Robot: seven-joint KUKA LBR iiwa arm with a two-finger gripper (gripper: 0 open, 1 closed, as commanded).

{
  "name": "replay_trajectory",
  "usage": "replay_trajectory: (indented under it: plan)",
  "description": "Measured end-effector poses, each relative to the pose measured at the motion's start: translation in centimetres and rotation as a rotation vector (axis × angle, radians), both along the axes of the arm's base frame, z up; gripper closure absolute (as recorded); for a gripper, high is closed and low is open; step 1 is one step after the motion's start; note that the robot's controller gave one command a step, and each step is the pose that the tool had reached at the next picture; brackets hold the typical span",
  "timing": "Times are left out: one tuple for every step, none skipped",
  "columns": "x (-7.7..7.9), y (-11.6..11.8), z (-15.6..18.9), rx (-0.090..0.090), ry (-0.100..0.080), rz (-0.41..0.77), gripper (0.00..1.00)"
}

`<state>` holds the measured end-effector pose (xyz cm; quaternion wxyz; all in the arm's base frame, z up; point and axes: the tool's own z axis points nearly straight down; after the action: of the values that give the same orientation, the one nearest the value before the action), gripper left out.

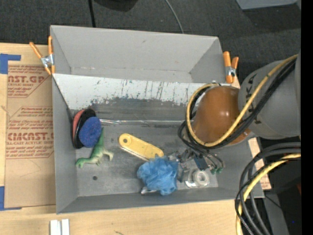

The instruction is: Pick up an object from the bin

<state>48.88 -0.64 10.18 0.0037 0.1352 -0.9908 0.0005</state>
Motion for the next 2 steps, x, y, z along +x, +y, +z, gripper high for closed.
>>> replay_trajectory:
  plan:
    - [0.9,-3.5,0.9,0.002,-0.021,0.067,1.0]
    - [0.1,-3.7,3.0,-0.003,0.005,0.057,1.0]
